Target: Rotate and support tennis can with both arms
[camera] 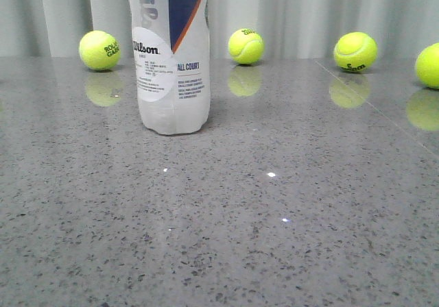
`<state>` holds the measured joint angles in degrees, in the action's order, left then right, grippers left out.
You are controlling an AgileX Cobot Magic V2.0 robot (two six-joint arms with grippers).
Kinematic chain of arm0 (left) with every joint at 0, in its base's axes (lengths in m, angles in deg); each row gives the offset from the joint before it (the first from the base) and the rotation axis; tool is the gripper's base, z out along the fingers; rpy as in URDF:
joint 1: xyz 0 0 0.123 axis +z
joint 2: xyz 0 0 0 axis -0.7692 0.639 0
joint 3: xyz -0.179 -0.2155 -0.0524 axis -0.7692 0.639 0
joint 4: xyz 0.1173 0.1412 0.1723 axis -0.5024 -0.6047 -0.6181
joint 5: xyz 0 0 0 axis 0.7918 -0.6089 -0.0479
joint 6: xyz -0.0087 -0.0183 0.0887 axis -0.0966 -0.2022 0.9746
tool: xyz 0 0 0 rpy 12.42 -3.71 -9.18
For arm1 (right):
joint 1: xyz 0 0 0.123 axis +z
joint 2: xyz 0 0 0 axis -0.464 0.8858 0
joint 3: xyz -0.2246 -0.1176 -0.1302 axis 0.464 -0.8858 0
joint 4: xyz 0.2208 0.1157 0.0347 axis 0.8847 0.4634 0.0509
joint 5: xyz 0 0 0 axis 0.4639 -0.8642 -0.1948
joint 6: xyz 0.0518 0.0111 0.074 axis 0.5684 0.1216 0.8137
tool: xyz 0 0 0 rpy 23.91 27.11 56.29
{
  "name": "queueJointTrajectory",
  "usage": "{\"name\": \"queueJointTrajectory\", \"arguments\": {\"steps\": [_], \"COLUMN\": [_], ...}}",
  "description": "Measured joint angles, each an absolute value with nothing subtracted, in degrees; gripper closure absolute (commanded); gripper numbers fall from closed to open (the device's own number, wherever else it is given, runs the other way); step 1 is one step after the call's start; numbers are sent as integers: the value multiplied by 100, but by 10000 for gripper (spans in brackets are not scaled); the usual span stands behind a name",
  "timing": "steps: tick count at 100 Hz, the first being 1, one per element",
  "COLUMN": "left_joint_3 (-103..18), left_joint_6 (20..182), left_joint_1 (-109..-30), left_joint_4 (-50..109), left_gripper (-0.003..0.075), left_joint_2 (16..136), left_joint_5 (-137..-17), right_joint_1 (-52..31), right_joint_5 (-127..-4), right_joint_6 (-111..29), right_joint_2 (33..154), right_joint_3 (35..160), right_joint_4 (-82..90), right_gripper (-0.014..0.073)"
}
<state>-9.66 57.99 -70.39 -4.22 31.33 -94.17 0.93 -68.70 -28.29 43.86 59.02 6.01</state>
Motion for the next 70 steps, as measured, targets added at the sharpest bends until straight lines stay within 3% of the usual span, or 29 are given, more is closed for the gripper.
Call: {"name": "queueJointTrajectory", "arguments": {"steps": [29, 70], "left_joint_3": [366, 1486], "left_joint_6": [5698, 6169], "left_joint_1": [-5865, -5588], "left_joint_4": [-422, 349], "left_gripper": [739, 739], "left_joint_2": [2509, 1812], "left_joint_5": [-7656, -6944], "right_joint_1": [93, 93], "right_joint_5": [-6870, -6870], "right_joint_6": [-2829, -2829], "right_joint_2": [4386, 4386], "right_joint_3": [5902, 5902], "right_joint_4": [601, 601], "right_gripper": [654, 654]}}
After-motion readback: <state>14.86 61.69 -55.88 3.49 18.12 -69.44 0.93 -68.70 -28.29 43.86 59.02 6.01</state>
